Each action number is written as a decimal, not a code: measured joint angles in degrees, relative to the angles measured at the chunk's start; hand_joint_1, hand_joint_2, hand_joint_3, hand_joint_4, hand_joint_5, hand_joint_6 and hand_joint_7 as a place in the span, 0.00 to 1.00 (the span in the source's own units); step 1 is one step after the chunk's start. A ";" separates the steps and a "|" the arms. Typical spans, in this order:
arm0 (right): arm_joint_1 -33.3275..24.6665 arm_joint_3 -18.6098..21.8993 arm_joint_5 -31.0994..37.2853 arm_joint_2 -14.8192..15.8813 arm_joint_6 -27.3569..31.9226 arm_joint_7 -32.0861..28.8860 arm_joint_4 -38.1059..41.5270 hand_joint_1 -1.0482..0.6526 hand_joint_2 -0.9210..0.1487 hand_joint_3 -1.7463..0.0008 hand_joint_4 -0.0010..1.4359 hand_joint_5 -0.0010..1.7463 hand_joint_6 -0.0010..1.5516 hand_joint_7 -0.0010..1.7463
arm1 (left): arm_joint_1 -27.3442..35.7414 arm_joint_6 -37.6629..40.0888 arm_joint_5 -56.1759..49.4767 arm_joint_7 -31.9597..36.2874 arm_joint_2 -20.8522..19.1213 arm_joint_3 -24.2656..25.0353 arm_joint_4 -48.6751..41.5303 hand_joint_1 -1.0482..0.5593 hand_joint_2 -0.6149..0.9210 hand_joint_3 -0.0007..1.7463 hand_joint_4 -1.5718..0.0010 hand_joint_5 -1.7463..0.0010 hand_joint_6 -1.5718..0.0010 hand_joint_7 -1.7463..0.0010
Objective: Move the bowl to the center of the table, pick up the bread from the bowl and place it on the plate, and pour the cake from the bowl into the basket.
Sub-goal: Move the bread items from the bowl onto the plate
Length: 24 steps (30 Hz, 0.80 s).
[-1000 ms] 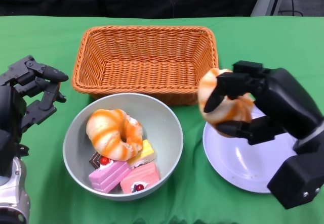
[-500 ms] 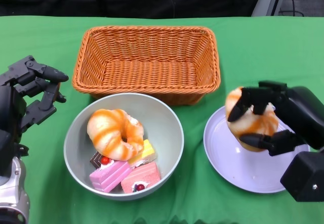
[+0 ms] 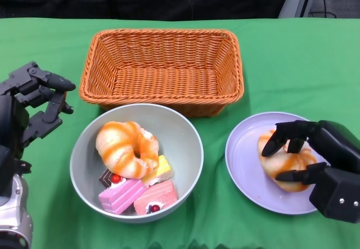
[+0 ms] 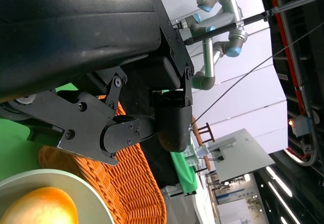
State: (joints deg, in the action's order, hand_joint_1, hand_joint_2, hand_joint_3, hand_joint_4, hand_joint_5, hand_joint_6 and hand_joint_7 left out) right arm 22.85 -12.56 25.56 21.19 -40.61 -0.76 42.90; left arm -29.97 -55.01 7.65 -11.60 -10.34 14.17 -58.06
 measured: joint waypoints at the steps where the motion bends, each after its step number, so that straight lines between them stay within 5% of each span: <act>1: 0.11 -0.19 0.46 -0.08 -0.21 -0.48 0.62 0.66 0.00 0.96 0.53 0.65 0.54 0.38 | 0.00 -0.01 -0.10 0.10 0.00 -0.01 0.01 0.58 0.89 0.41 0.43 0.17 0.42 0.40; 5: 0.56 -0.63 2.42 -0.09 -0.43 -2.40 0.95 0.64 0.01 0.99 0.57 0.45 0.60 0.19 | 0.00 -0.01 -0.53 0.26 0.00 -0.01 0.01 0.59 0.89 0.42 0.44 0.17 0.42 0.40; 11: 0.74 -2.11 7.69 0.25 2.48 -5.89 -1.87 0.56 0.04 1.00 0.53 0.23 0.62 0.03 | 0.00 -0.02 0.00 -0.31 0.00 0.05 -0.02 0.59 0.89 0.42 0.44 0.17 0.42 0.41; 15: 0.32 -2.36 9.46 1.04 6.08 -5.81 -6.20 0.50 0.04 1.00 0.45 0.10 0.58 0.00 | 0.00 -0.01 0.90 -1.38 0.00 0.10 -0.06 0.59 0.89 0.43 0.44 0.16 0.42 0.41; 24: -3.33 -2.62 9.50 2.54 14.51 -0.37 -17.74 0.42 0.06 1.00 0.31 0.01 0.54 0.00 | -0.01 -0.14 1.22 -2.02 -0.05 0.10 -0.80 0.59 0.88 0.43 0.44 0.17 0.42 0.41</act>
State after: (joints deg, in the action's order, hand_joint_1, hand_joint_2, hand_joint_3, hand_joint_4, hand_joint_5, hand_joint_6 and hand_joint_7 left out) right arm 19.52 -15.18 35.06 23.72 -26.10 -1.13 25.16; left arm -29.97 -55.16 8.87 -13.62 -10.39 14.26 -58.86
